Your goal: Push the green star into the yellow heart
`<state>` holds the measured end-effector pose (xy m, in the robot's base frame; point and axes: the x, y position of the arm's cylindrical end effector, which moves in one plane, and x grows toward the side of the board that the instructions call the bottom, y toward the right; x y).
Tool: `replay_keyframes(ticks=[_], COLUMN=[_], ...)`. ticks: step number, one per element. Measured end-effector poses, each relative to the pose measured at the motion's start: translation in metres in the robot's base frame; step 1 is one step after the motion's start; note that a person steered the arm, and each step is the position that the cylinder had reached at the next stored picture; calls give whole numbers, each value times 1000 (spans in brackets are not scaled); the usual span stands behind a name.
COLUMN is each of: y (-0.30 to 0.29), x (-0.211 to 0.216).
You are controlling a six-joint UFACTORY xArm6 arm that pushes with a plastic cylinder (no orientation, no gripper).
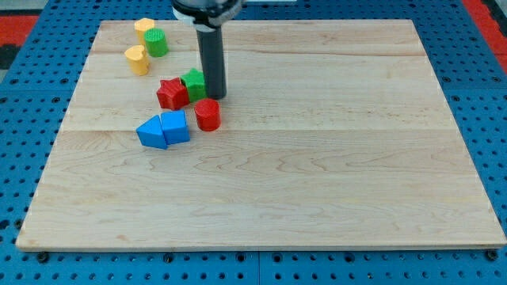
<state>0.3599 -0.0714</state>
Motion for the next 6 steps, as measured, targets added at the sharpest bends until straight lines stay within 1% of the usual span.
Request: replay_keyframes(ticks=[1,3,4,5,6], y=[-29,13,-32,-43,-56], x=[-45,29,13,-28,-42])
